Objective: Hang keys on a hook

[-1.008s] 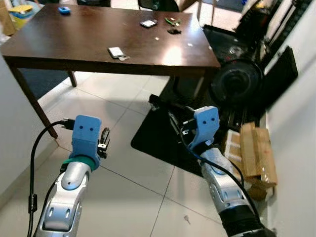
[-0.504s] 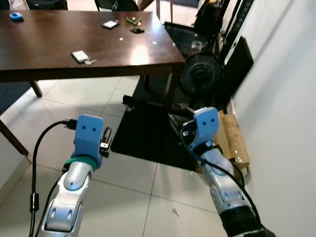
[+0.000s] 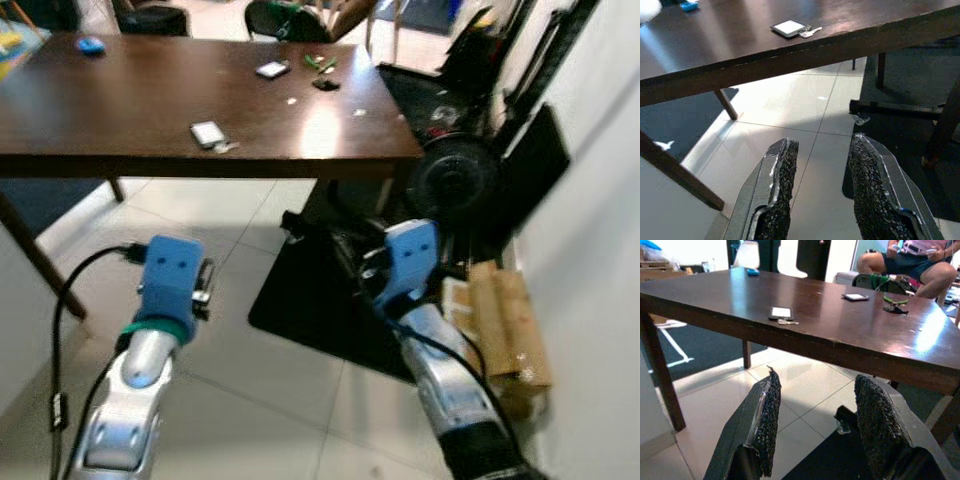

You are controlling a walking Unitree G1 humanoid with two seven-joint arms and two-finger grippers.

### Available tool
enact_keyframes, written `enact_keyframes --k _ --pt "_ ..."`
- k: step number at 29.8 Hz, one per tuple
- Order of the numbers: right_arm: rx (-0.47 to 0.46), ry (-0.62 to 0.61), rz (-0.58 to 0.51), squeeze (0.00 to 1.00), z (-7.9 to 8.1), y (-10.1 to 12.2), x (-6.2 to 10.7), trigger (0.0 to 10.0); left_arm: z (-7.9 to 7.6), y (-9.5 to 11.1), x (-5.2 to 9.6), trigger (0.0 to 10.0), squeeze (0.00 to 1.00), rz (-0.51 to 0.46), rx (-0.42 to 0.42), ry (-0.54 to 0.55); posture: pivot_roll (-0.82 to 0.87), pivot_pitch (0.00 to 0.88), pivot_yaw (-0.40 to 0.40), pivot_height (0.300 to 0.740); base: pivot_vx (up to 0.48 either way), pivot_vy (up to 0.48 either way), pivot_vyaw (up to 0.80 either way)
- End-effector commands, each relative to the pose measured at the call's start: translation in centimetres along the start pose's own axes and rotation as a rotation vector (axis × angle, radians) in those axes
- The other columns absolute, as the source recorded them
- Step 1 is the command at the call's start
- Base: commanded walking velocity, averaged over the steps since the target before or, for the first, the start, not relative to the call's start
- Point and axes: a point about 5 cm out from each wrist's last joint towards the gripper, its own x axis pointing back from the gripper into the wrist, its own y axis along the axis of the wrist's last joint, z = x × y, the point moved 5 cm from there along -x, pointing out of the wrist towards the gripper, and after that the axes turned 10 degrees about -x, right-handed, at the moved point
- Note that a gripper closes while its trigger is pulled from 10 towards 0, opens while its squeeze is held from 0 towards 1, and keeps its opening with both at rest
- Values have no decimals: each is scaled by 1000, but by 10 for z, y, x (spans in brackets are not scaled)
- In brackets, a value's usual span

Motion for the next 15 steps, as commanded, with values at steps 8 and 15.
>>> enact_keyframes --k 8,15 --pt "35 -21 17 0 -6 -3 2 10000 -5 -1 2 10000 0 5 9 -13 -26 72 38 740 361 0 338" --pt "9 -16 12 0 -4 -2 2 10000 -5 -1 2 10000 0 6 9 -14 -26 76 40 740 353 0 343"
